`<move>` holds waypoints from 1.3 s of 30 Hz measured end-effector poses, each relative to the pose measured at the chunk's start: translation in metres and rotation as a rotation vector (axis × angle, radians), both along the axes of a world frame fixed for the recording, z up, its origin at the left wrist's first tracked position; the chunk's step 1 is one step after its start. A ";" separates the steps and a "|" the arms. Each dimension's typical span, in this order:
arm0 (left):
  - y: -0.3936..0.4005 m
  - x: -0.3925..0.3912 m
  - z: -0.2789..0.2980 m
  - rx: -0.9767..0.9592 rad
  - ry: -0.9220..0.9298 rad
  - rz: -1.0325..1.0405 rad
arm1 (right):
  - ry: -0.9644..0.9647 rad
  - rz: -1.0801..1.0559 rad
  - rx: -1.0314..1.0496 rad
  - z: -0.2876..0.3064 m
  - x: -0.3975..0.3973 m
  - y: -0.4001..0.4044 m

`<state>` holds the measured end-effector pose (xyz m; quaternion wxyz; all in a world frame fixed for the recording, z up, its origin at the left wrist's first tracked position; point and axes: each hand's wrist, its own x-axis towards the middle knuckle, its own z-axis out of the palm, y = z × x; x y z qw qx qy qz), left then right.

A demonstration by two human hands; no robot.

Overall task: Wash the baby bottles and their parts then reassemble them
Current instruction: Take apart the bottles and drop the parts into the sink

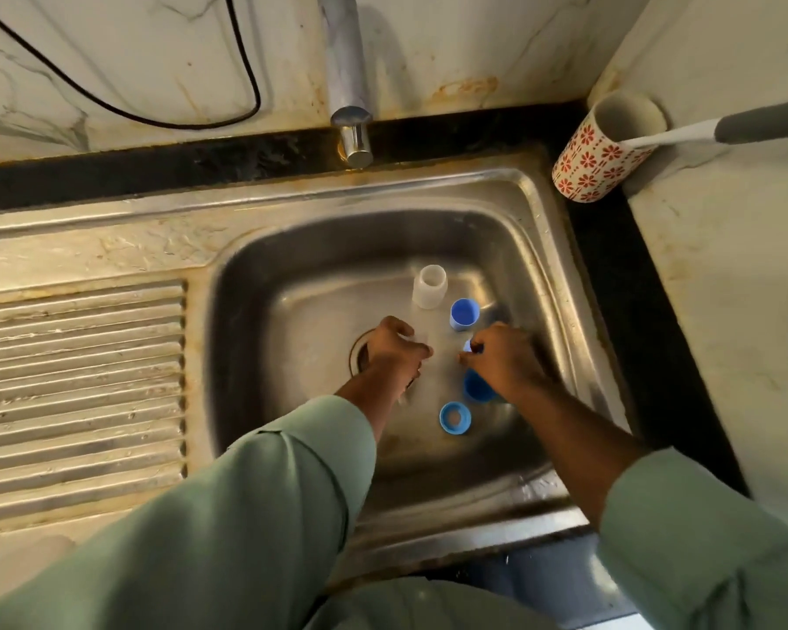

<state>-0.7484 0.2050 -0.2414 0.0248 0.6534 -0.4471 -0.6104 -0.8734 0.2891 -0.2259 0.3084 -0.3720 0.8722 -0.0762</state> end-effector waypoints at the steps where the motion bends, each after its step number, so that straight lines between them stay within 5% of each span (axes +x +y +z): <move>1: -0.003 -0.006 -0.005 0.007 -0.004 -0.010 | 0.003 -0.002 0.035 -0.009 -0.001 -0.003; 13: -0.009 -0.015 -0.058 0.006 -0.015 -0.151 | 0.166 0.064 0.230 -0.049 -0.002 -0.011; 22: -0.011 -0.012 -0.050 -0.075 -0.098 -0.472 | 0.169 0.008 0.056 -0.029 0.006 -0.002; 27: -0.005 -0.012 -0.040 -0.042 -0.072 -0.247 | 0.151 -0.038 -0.018 -0.013 0.014 0.014; 39: 0.003 -0.015 -0.046 0.015 -0.111 -0.278 | 0.136 -0.071 -0.056 -0.010 0.010 0.028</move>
